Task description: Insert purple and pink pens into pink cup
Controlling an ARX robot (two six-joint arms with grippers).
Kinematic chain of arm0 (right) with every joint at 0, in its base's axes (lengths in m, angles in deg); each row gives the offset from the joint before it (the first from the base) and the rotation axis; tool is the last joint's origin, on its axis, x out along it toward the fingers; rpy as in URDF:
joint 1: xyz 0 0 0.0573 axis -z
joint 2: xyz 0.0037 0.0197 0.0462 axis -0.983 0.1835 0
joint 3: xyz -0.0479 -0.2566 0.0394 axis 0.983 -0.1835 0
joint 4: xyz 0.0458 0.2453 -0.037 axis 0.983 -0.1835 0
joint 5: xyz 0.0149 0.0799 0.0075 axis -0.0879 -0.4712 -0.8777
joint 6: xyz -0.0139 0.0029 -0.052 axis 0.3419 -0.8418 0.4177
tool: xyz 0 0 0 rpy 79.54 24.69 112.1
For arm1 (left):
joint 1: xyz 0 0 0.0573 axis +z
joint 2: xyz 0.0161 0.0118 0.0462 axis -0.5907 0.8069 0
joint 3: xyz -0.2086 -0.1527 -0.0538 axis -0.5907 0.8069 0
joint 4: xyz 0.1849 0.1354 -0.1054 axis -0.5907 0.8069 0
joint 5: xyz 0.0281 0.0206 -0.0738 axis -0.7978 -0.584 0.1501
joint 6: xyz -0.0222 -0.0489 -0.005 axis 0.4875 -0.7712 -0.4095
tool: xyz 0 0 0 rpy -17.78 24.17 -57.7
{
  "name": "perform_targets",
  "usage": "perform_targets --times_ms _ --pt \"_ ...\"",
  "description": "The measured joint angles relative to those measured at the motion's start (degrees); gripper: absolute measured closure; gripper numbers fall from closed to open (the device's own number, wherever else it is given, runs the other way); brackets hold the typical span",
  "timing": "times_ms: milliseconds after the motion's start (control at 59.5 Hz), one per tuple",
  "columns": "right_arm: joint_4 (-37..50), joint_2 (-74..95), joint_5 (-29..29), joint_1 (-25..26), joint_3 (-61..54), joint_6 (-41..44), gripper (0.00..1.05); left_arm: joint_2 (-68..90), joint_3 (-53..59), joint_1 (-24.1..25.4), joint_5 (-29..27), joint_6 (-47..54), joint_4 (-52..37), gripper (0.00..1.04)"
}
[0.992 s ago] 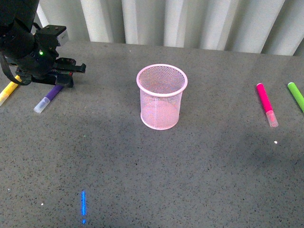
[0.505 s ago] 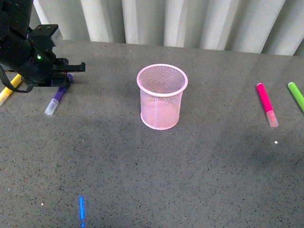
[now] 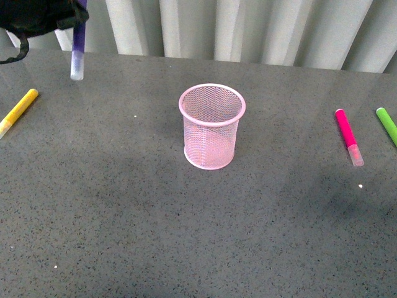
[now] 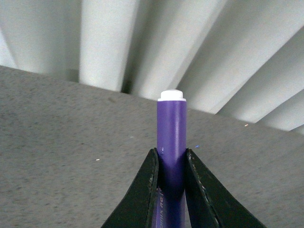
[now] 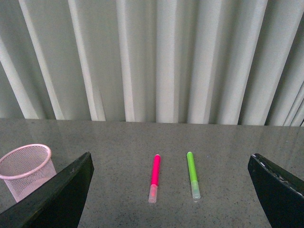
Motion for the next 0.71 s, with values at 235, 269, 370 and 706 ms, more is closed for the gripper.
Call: perform_targets --times_ms 235,269,370,706 --pt "0.0 0.0 0.0 0.0 0.0 0.0 0.07 0.8 10.8 -13.6 -8.1 -8.1 -23.4 0.92" --pt "0.0 0.0 0.0 0.0 0.0 0.0 0.07 1.7 11.1 -15.8 -9.8 -8.5 -26.6 0.92" --pt "0.0 0.0 0.0 0.0 0.0 0.0 0.07 3.5 11.0 -20.7 -14.3 -8.9 -31.5 0.92" --pt "0.0 0.0 0.0 0.0 0.0 0.0 0.07 12.1 3.9 -23.5 -21.7 -7.6 -31.5 0.92"
